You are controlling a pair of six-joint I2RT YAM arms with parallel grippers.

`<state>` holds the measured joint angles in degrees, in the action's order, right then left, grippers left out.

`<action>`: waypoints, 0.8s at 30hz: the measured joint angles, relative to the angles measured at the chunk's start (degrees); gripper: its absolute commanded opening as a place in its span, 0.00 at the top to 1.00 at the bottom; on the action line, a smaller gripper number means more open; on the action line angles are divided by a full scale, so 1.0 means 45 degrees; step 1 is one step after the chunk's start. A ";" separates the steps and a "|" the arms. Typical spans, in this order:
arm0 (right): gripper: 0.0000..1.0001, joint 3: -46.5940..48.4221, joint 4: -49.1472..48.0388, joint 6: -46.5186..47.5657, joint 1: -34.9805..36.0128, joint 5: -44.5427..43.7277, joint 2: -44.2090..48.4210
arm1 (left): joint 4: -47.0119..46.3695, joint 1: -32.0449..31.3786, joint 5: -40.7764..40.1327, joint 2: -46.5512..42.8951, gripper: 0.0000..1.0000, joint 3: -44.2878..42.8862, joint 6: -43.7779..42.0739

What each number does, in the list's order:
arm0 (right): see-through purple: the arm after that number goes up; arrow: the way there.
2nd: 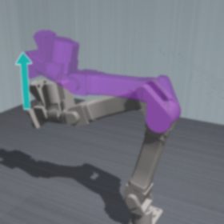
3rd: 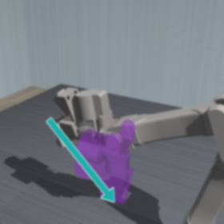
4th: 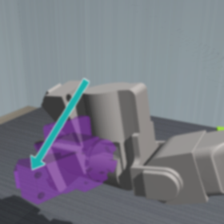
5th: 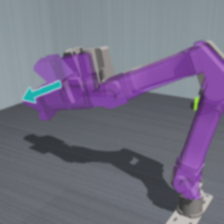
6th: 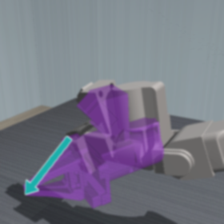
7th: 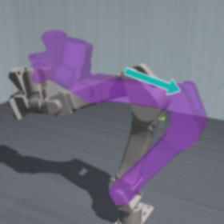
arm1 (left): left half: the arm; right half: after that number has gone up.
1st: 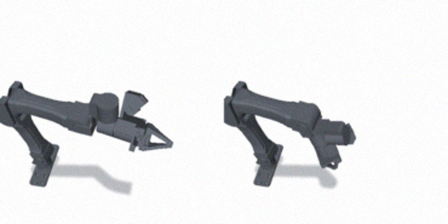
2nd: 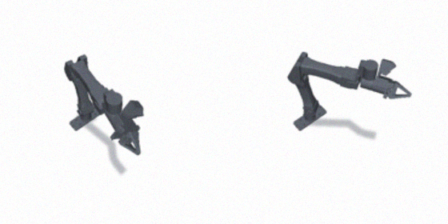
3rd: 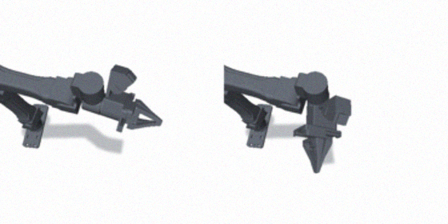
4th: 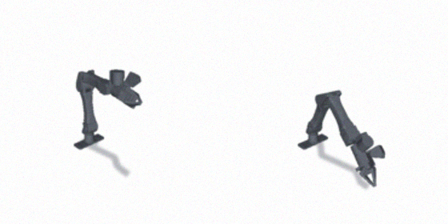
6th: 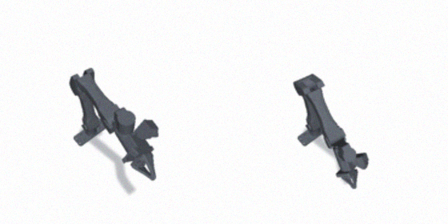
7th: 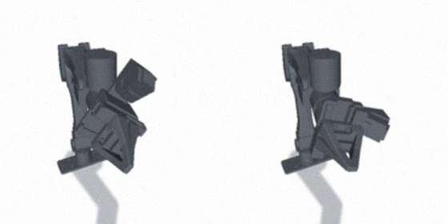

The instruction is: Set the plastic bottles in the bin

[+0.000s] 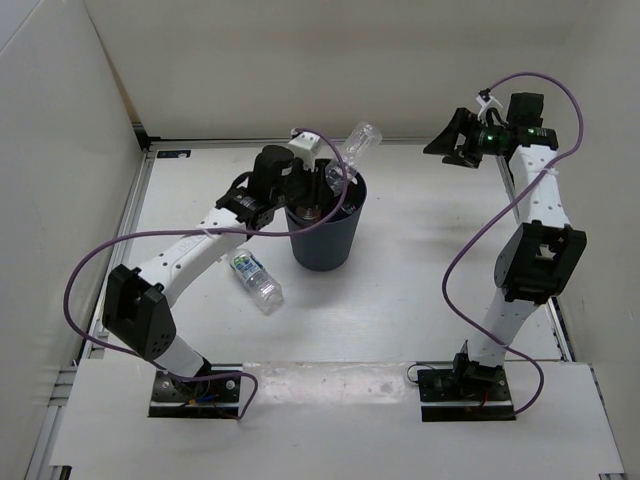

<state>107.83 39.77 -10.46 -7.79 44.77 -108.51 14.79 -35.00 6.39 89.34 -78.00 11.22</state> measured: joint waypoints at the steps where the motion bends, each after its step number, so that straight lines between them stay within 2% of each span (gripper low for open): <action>1: 0.10 0.0049 0.0053 0.0019 0.0000 0.0000 0.0000 | -0.0131 0.0000 0.0044 0.0010 1.00 0.0146 -0.0005; 5: 0.10 0.0185 0.0185 0.0049 0.0087 0.0005 0.0000 | -0.0597 0.0000 0.0189 0.0015 0.97 0.0821 -0.0029; 8: 0.10 0.0199 0.0282 0.0083 0.0170 0.0005 0.0005 | -0.0568 0.0005 0.0262 0.0019 0.75 0.1443 -0.0049; 9: 0.10 0.0204 0.0345 0.0087 0.0194 0.0005 0.0005 | -0.0500 0.0005 0.0257 0.0029 0.64 0.1671 -0.0049; 12: 0.10 0.0233 0.0534 0.0121 0.0267 0.0005 0.0005 | -0.0301 0.0063 0.0165 0.0039 0.45 0.2035 -0.0092; 13: 0.10 0.0238 0.0568 0.0136 0.0287 0.0005 0.0005 | -0.0233 0.0063 0.0117 0.0039 0.26 0.2045 -0.0121; 14: 0.10 0.0248 0.0588 0.0151 0.0311 0.0005 0.0005 | -0.0175 0.0063 0.0063 0.0029 0.12 0.2045 -0.0131; 16: 0.10 0.0253 0.0627 0.0185 0.0345 0.0005 0.0005 | -0.0034 0.0058 -0.0160 -0.0053 0.00 0.2035 -0.0238; 20: 0.10 0.0253 0.0699 0.0257 0.0481 0.0005 0.0005 | 0.0670 -0.0010 -0.0884 -0.0568 0.00 0.1428 -0.0709; 24: 0.10 0.0253 0.0767 0.0335 0.0675 0.0005 0.0005 | 0.1481 0.0068 -0.1642 -0.0826 0.00 -0.0636 -0.1452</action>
<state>108.97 43.22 -8.95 -4.75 44.80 -108.49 21.45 -34.70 -0.99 85.62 -80.86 4.69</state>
